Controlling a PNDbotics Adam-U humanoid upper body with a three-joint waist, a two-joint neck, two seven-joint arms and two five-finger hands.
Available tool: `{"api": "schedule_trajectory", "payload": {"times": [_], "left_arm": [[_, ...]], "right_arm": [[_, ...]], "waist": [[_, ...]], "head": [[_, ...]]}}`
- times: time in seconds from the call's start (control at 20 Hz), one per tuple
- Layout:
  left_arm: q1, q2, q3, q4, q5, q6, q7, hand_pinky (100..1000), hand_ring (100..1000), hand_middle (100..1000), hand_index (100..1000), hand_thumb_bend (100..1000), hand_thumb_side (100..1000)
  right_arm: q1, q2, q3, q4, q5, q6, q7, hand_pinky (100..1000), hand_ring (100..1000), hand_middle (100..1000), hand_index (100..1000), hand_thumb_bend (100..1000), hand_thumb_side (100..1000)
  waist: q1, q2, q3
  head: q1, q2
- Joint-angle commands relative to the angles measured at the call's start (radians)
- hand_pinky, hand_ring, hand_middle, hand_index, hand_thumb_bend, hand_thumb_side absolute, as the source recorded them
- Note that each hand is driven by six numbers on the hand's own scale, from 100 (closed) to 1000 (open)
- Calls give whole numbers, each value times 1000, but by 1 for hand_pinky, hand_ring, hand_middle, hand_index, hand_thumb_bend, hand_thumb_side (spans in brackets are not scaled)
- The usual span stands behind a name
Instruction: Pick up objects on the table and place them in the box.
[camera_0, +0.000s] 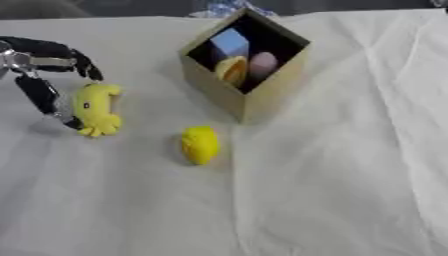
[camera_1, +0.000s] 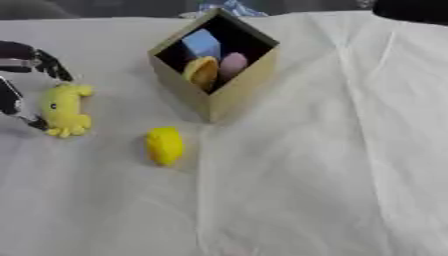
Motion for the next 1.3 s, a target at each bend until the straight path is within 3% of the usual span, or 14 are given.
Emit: {"api": "schedule_trajectory", "payload": {"times": [0.05,0.25,0.35,0.45,0.6,0.8,1.0,1.3], "left_arm": [[-26,5,16,25,-50,-3,24,841,832,780,884,695,344],[-27,-13,21,60,-73,-7,51,792,764,711,817,475,317],[-30,-20,23,66,-81,-2,80,774,744,684,789,419,263],[-31,-28,25,75,-99,7,127,749,700,629,698,289,225],[-29,-34,27,78,-108,13,191,733,668,602,646,192,183],[-44,-17,36,-3,-87,8,223,741,667,602,648,155,163],[-105,-25,52,-129,-20,10,181,757,672,614,672,128,150],[-211,-111,68,-195,55,42,118,765,676,621,680,114,143]], "right_arm": [[-14,-11,-17,0,-8,3,-3,880,773,650,833,100,520],[-12,-10,-19,3,-10,4,-4,880,772,648,833,100,526],[-11,-8,-20,5,-12,5,-4,880,771,648,833,100,530],[-10,-6,-20,6,-14,6,-4,880,771,648,833,100,526],[-8,-4,-21,6,-16,7,-3,880,771,648,833,100,525],[-5,-9,-25,6,-14,7,-8,880,772,649,833,100,517],[-6,-10,-25,4,-14,6,-11,879,771,648,832,100,514],[-5,-9,-23,-7,-19,7,-9,879,770,647,832,100,512]], "waist": [[-1,-16,-1],[-2,-14,-2],[-2,-13,-1],[-3,-14,-2],[-4,-15,-5],[-3,-18,-8],[1,-23,-11],[9,-25,-24]], "head": [[8,-5],[11,-5],[12,-5],[12,-6],[13,-6],[13,-5],[14,-2],[20,-5]]}}
